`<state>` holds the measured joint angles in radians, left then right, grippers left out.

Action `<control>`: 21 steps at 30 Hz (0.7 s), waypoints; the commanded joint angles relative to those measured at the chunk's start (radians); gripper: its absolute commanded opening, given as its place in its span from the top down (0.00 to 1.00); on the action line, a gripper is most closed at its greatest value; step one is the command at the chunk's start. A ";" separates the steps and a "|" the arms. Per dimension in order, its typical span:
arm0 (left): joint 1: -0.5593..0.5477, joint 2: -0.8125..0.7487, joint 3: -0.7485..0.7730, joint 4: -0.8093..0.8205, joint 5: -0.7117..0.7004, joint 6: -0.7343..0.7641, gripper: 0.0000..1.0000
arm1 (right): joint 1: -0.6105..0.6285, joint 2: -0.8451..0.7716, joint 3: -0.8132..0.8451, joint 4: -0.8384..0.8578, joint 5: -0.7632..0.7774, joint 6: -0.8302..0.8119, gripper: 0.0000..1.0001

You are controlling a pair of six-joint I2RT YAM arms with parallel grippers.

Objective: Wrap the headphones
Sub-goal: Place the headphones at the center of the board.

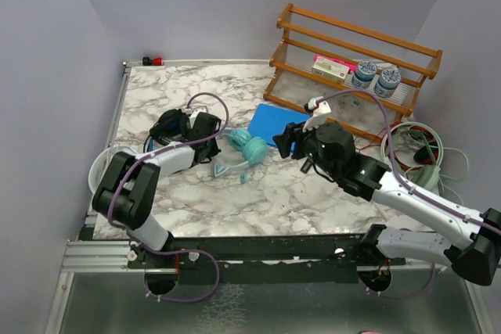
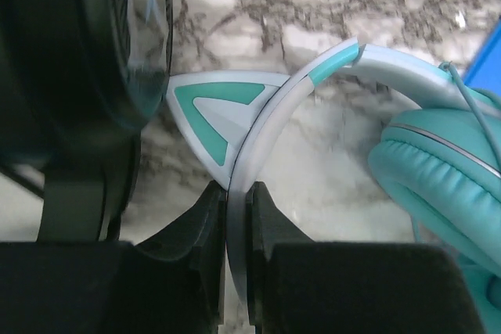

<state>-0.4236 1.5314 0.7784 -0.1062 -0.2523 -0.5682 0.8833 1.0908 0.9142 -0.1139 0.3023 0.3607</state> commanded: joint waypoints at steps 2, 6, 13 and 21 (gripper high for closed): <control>0.064 0.177 0.152 0.213 -0.054 0.011 1.00 | -0.002 -0.099 -0.067 0.005 0.002 -0.046 0.36; 0.082 0.299 0.337 0.184 -0.081 0.052 0.96 | -0.003 -0.120 -0.078 0.005 0.000 -0.065 0.31; 0.082 0.213 0.382 0.057 -0.056 0.024 0.29 | -0.057 -0.095 -0.103 0.015 0.010 -0.067 0.13; 0.065 -0.018 0.202 -0.009 0.103 -0.017 0.01 | -0.198 -0.044 -0.096 0.059 0.012 -0.060 0.09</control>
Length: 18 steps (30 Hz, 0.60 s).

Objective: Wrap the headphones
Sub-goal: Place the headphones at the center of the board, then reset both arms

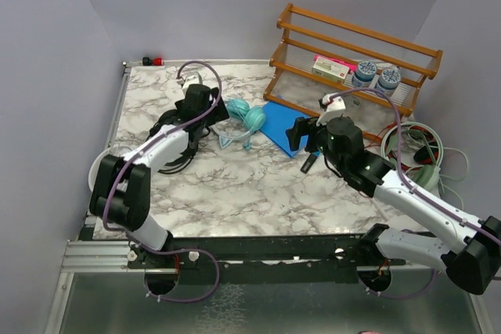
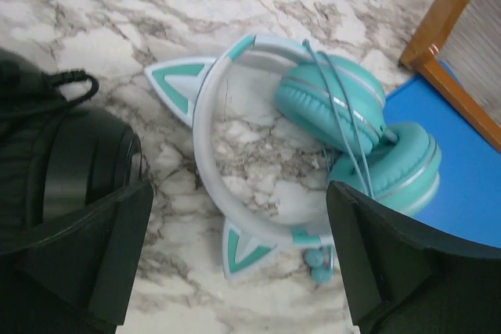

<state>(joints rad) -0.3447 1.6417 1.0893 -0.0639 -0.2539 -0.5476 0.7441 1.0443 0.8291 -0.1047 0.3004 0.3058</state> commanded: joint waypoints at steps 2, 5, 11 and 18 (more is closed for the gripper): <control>-0.036 -0.218 -0.179 -0.044 0.100 -0.046 0.01 | -0.087 -0.005 -0.028 0.062 0.043 -0.010 0.04; -0.074 -0.370 -0.297 -0.008 0.096 -0.030 0.01 | -0.090 -0.010 -0.065 0.072 0.156 -0.033 0.00; -0.111 -0.632 -0.539 0.219 0.145 0.102 0.01 | -0.091 -0.002 -0.077 0.001 0.363 0.047 0.00; -0.146 -0.680 -0.703 0.502 -0.134 0.247 0.01 | -0.128 -0.098 -0.331 0.450 0.312 -0.253 0.03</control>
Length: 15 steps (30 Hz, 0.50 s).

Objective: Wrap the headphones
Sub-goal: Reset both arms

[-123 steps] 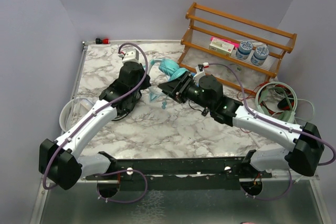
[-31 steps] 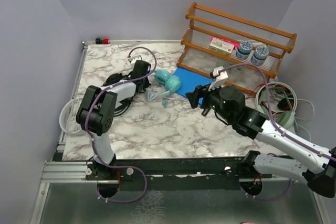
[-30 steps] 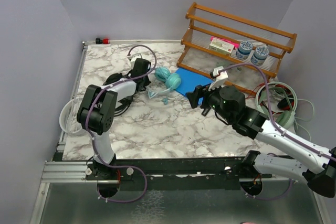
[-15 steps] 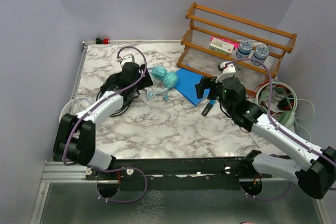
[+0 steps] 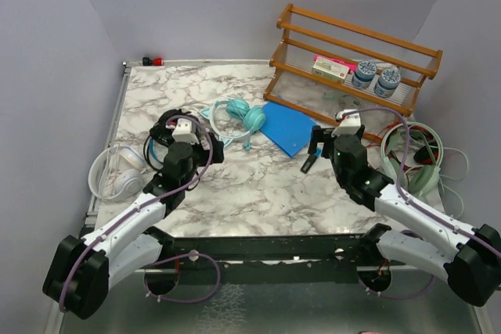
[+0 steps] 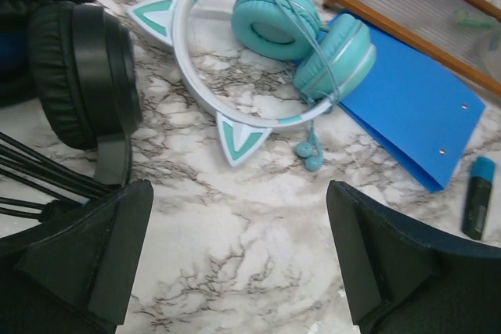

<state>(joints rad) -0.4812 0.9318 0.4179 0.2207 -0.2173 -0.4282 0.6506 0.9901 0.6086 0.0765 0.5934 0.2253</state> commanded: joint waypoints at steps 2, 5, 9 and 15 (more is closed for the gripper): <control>-0.010 0.081 -0.013 0.253 -0.247 0.175 0.01 | -0.112 -0.033 -0.131 0.314 -0.040 -0.157 0.05; -0.008 0.134 -0.016 0.338 -0.365 0.238 0.01 | -0.337 0.032 -0.136 0.331 -0.254 -0.102 0.05; 0.008 0.138 -0.073 0.459 -0.400 0.331 0.01 | -0.442 0.151 -0.128 0.330 -0.321 -0.138 0.00; 0.105 0.233 -0.159 0.586 -0.376 0.347 0.01 | -0.441 0.242 -0.262 0.607 -0.305 -0.260 0.00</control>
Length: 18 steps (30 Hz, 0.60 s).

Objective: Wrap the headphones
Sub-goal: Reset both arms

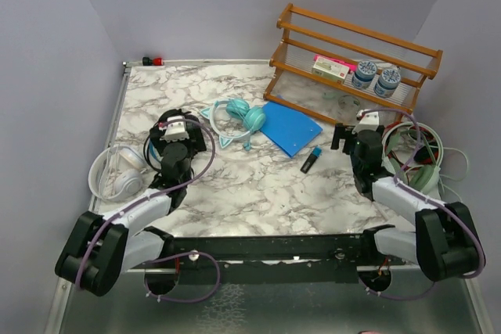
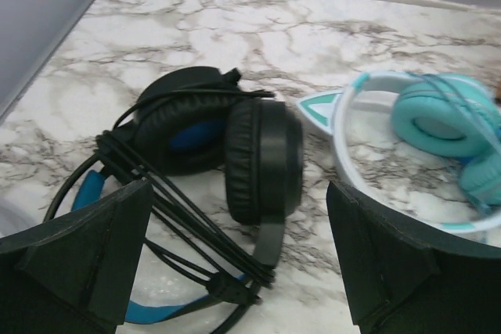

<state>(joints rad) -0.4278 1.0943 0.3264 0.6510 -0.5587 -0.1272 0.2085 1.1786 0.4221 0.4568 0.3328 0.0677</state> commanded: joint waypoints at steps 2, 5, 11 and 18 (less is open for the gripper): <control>0.068 0.117 -0.103 0.248 -0.014 0.061 0.01 | 0.001 0.109 -0.092 0.333 -0.004 -0.133 0.00; 0.101 0.192 -0.141 0.401 0.033 0.086 0.01 | -0.004 0.207 -0.173 0.652 0.064 -0.149 0.01; 0.183 0.346 -0.118 0.529 0.157 0.165 0.01 | -0.044 0.392 -0.181 0.805 0.023 -0.137 0.00; 0.252 0.568 -0.072 0.655 0.335 0.210 0.01 | -0.093 0.446 -0.173 0.816 -0.054 -0.105 0.08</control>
<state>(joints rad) -0.2146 1.5517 0.2085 1.2144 -0.3843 0.0341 0.1284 1.6154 0.2440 1.2182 0.3206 -0.0517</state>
